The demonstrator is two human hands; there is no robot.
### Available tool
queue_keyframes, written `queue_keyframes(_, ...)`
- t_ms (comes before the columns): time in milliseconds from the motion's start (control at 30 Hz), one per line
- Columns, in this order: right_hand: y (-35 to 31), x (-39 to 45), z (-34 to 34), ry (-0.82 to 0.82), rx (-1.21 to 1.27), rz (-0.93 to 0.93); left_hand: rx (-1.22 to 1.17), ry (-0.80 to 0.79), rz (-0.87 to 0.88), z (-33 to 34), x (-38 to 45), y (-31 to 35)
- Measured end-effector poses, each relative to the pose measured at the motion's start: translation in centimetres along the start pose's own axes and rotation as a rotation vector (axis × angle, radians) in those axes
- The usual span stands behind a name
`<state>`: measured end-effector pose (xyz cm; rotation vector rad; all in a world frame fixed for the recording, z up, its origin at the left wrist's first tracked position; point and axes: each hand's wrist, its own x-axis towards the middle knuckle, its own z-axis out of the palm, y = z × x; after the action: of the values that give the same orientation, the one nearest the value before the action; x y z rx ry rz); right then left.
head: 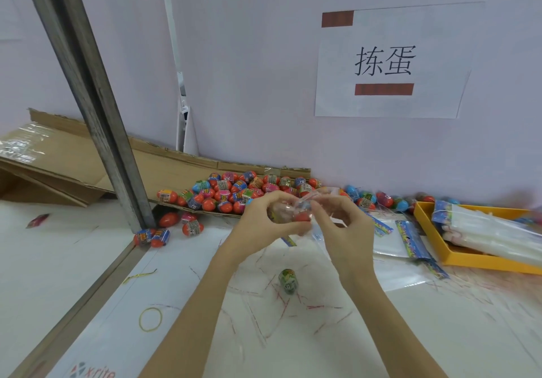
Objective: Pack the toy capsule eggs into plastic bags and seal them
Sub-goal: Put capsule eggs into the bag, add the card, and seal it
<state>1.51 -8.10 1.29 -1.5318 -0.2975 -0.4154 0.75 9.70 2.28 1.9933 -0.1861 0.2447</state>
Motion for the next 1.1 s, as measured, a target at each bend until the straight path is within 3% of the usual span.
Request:
queue_keyframes(133,-0.2,0.4,-0.7,0.049,-0.017,0.021,-0.227,-0.011,-0.108,0.3,0.1,0.5)
queue_keyframes(233,-0.3,0.5,-0.7,0.065,0.009,0.027,-0.582,0.102,-0.227,0.7,0.2,0.7)
queue_keyframes(333,-0.3,0.4,-0.4,0.023,0.013,0.029,-0.817,0.073,-0.318,0.9,0.2,1.0)
queue_keyframes(467,-0.2,0.1,-0.2,-0.106,-0.111,-0.019,-0.816,-0.01,-0.331,0.9,-0.1,1.2)
queue_keyframes(567,-0.1,0.0,0.0,-0.147,-0.167,-0.036,-0.791,0.017,-0.355,0.9,-0.1,1.1)
queue_keyframes(833,-0.6,0.9,-1.4,0.118,-0.026,0.005,-0.943,0.174,-0.371,0.5,0.4,0.8)
queue_keyframes(967,0.1,1.6,-2.8,0.145,-0.344,-0.012,-1.067,0.265,-0.355,-0.4,0.7,0.1)
queue_keyframes(1100,1.7,1.6,-3.6,-0.075,-0.852,0.075,-1.242,0.223,-0.363,-1.0,0.6,0.0)
